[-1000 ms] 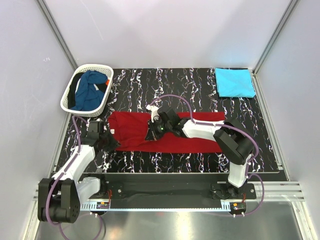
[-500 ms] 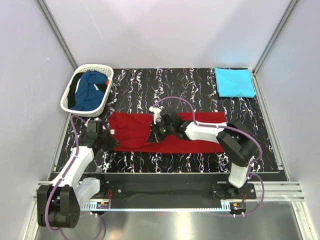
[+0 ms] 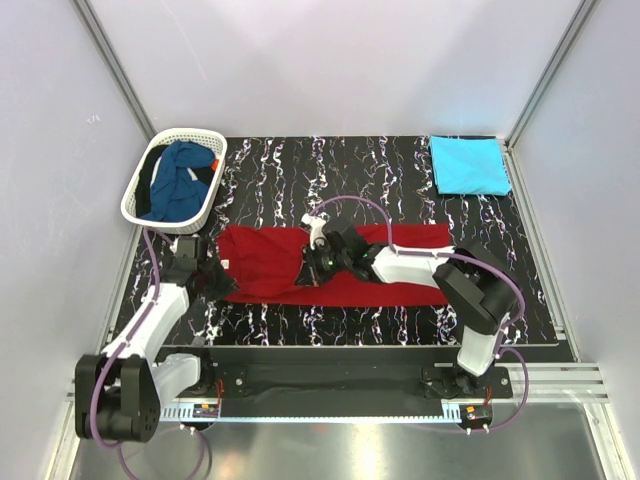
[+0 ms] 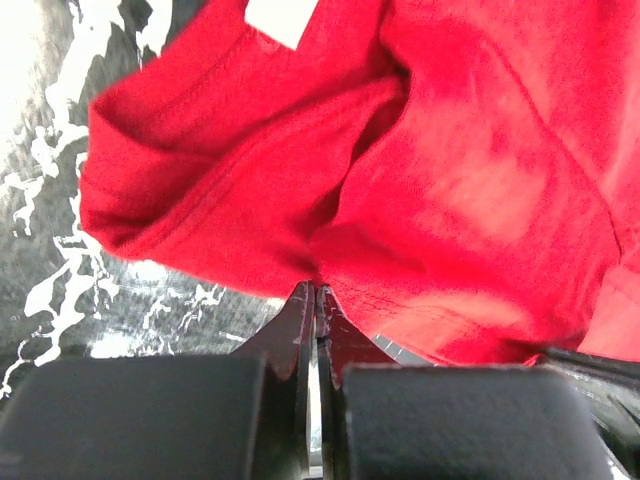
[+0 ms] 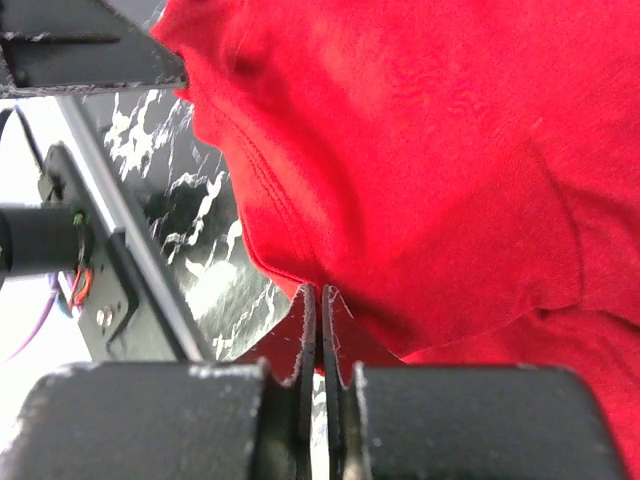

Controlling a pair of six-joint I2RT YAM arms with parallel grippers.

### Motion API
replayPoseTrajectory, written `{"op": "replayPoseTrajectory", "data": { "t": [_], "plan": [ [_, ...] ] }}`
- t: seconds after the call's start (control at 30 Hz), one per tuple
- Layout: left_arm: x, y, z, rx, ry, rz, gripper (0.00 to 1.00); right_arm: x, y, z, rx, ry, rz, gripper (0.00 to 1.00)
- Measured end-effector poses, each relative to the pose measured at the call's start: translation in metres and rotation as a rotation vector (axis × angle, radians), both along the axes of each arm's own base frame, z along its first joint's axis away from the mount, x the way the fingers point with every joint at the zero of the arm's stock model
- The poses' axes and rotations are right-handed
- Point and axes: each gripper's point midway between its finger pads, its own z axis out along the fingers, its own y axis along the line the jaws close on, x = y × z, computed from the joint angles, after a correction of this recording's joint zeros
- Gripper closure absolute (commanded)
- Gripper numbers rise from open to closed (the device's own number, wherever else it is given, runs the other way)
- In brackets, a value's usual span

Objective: Fold and stack the t-shirts
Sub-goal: Fold the tshirt

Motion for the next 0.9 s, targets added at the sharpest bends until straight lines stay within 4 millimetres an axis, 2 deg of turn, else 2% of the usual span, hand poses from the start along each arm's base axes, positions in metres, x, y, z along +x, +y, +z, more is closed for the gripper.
{"op": "replayPoseTrajectory", "data": {
  "t": [0.17,0.33,0.5,0.63,0.7,0.77,0.83,0.9],
  "plan": [
    [0.025,0.003,0.009,0.025,0.012,0.009,1.0,0.018,0.008,0.006,-0.003,-0.029,-0.049,1.0],
    [0.051,0.003,0.019,0.034,0.003,0.011,1.0,0.034,0.018,0.01,-0.001,-0.048,-0.074,0.96],
    [0.074,0.004,0.02,0.043,0.02,0.013,1.0,0.051,0.014,0.01,-0.012,-0.051,-0.124,0.95],
    [0.09,0.006,0.015,0.047,0.045,0.012,1.0,0.081,0.007,0.01,-0.012,-0.05,-0.195,0.96],
    [0.095,0.007,0.012,0.051,0.06,0.012,0.88,0.098,0.001,0.007,-0.016,-0.043,-0.231,0.94],
    [0.099,0.008,0.009,0.055,0.069,0.01,0.8,0.109,-0.004,0.003,-0.022,-0.031,-0.262,0.81],
    [0.104,0.01,0.009,0.057,0.072,0.015,0.72,0.114,-0.01,0.0,-0.033,-0.017,-0.28,0.71],
    [0.107,0.012,0.013,0.064,0.063,0.009,0.61,0.115,-0.014,-0.003,-0.049,-0.008,-0.288,0.69]
  ]
}}
